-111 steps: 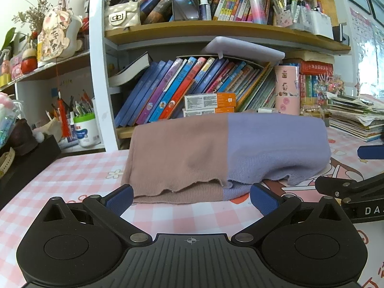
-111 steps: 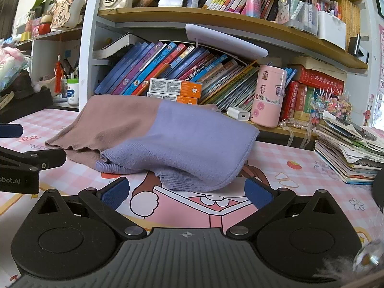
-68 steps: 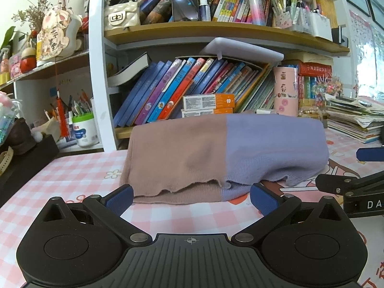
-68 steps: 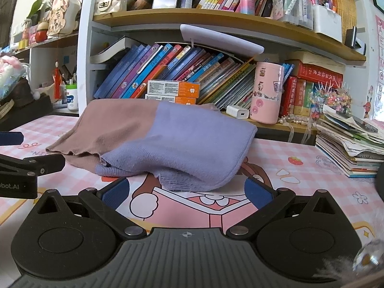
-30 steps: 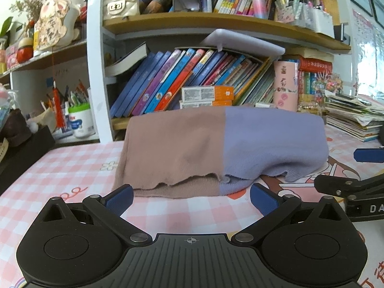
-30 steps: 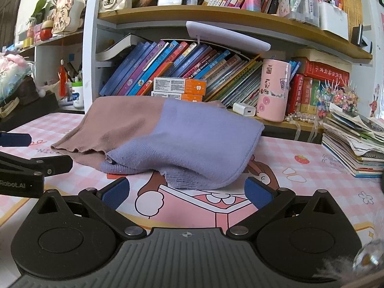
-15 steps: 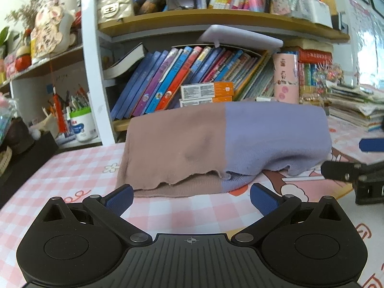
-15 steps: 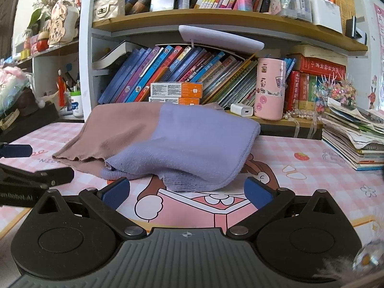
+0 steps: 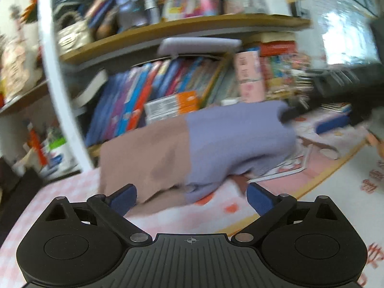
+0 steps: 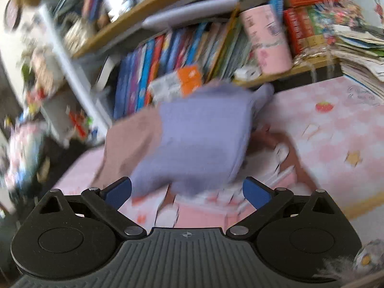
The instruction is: Fold clothes
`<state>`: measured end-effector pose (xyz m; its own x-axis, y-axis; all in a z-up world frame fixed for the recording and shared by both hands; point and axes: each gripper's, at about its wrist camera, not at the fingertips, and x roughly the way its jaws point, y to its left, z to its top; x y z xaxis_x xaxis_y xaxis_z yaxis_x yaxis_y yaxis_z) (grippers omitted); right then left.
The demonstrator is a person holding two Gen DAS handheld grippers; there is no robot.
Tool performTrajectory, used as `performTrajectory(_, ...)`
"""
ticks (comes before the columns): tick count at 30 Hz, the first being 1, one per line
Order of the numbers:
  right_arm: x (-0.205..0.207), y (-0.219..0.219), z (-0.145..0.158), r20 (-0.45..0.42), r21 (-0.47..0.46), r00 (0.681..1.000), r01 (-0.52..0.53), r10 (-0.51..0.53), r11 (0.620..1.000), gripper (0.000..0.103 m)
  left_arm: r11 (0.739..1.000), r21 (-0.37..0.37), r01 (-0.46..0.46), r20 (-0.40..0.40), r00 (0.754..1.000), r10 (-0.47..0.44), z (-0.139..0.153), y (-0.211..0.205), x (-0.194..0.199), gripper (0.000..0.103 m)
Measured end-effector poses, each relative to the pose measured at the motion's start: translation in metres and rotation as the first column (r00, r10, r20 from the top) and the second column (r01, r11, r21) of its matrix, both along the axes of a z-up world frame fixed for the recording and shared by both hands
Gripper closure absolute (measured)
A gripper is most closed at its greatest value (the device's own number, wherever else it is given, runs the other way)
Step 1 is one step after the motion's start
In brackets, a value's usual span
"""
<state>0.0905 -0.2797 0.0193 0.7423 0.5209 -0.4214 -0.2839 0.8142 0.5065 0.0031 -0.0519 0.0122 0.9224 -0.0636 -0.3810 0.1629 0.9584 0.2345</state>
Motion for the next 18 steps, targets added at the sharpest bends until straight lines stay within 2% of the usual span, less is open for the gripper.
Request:
performTrajectory(4,0.041,-0.031,0.003,-0.077,0.154,0.996,0.058,-0.047,0.986,0.004,0.996,0.03,0.082,-0.001,0.997,-0.082,0.005,-0.035,0.015,0.003)
performTrajectory(5,0.051,-0.035,-0.002,-0.104,0.18,0.993,0.078,-0.06,0.98,0.007,0.994,0.045,0.096,0.0,0.995,-0.096,0.005,-0.044,0.018,0.003)
performTrajectory(7,0.067,-0.041,-0.011,-0.154,0.212,0.983,0.129,-0.098,0.969,0.021,0.988,0.083,0.132,0.002,0.991,-0.132,0.004,-0.064,0.024,0.003)
performTrajectory(11,0.078,-0.051,-0.02,-0.147,0.316,0.987,0.112,-0.068,0.942,0.026,0.962,0.182,0.203,0.001,0.978,-0.207,-0.005,-0.099,0.038,0.004)
performTrajectory(13,0.082,-0.054,-0.027,-0.161,0.373,0.987,0.077,-0.017,0.925,0.039,0.951,0.222,0.216,-0.003,0.975,-0.221,-0.01,-0.116,0.048,0.008)
performTrajectory(15,0.084,-0.06,-0.033,-0.168,0.425,0.986,0.057,0.016,0.903,0.046,0.944,0.252,0.211,-0.009,0.976,-0.215,-0.016,-0.132,0.062,0.009)
performTrajectory(18,0.089,-0.064,-0.036,-0.162,0.455,0.986,0.043,0.035,0.889,0.065,0.925,0.342,0.168,0.005,0.984,-0.18,-0.026,-0.15,0.084,0.009)
